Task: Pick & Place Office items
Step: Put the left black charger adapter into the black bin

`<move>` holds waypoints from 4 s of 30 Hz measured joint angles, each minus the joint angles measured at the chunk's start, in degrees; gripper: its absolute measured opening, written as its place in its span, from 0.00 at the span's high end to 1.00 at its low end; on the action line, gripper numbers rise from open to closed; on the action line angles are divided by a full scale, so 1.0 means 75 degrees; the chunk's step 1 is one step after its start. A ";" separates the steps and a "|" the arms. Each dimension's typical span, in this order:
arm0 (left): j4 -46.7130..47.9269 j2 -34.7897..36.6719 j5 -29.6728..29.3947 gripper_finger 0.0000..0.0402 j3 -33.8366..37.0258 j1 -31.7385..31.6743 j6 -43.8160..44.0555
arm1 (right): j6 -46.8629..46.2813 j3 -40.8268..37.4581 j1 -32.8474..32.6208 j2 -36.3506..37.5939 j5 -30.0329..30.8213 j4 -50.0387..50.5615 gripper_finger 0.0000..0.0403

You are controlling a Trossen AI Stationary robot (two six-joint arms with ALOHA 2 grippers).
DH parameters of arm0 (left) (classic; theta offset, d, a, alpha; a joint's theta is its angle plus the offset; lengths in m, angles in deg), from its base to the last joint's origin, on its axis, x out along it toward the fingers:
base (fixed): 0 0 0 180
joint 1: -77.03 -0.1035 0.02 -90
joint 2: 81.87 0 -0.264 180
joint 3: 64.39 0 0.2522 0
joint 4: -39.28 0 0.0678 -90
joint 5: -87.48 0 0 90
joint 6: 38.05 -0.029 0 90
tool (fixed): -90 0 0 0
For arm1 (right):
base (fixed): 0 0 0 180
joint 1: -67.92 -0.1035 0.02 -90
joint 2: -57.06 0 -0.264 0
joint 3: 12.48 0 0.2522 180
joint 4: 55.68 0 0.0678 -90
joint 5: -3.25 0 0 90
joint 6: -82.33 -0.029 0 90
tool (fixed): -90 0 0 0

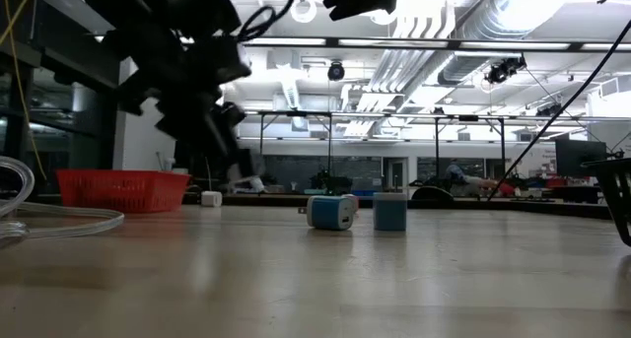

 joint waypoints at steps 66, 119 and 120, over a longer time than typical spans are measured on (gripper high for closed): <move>-0.4378 -0.0003 -0.0721 0.62 0.0003 0.0307 -0.0207 | 0.0587 0.0000 -0.0431 -0.0149 -0.1581 0.0738 0.56; -0.4780 -0.0006 -0.0914 0.62 0.0003 0.0310 -0.0370 | 0.0804 -0.0006 -0.0880 -0.1113 -0.0303 0.0615 0.57; -0.4778 -0.0006 -0.0909 0.62 0.0003 0.0310 -0.0370 | 0.0807 -0.0006 -0.0880 -0.1113 -0.0303 0.0615 0.58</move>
